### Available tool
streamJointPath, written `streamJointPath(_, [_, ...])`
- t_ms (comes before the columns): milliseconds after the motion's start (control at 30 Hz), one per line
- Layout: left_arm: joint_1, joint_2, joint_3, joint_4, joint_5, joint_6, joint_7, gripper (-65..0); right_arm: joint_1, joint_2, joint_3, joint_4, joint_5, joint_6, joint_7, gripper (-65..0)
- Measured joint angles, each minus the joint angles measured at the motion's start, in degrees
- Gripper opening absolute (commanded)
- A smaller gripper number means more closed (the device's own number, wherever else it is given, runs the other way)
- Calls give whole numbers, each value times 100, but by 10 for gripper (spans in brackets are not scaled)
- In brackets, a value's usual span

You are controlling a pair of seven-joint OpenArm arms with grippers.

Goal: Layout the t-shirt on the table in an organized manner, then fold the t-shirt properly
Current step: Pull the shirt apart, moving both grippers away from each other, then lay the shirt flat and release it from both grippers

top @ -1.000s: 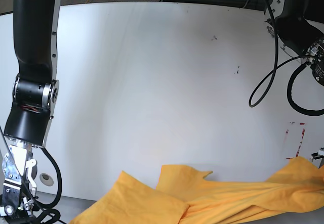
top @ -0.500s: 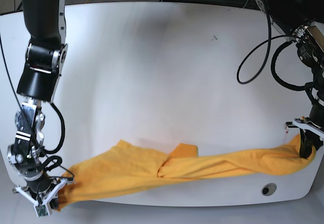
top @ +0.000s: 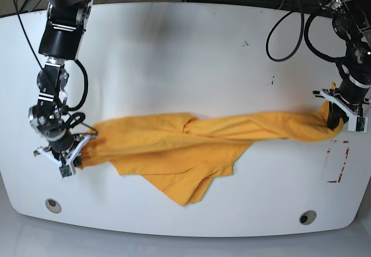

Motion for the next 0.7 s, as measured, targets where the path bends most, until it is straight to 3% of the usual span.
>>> streamJointPath(333, [879,2,-125,-7,-9,-251,-4,-650,-1255,-13,44,472,22,-17,44,-644])
streamJointPath(600, [1300,-13,-299,-7,33,-586,-50,-650,-1919,-264,271,850,55,0,68,-640])
streamJointPath(700, [1416,-13,-286,-7,31,-616,-52,-650,-2006,-369,308,903,-55,-35,44,-582])
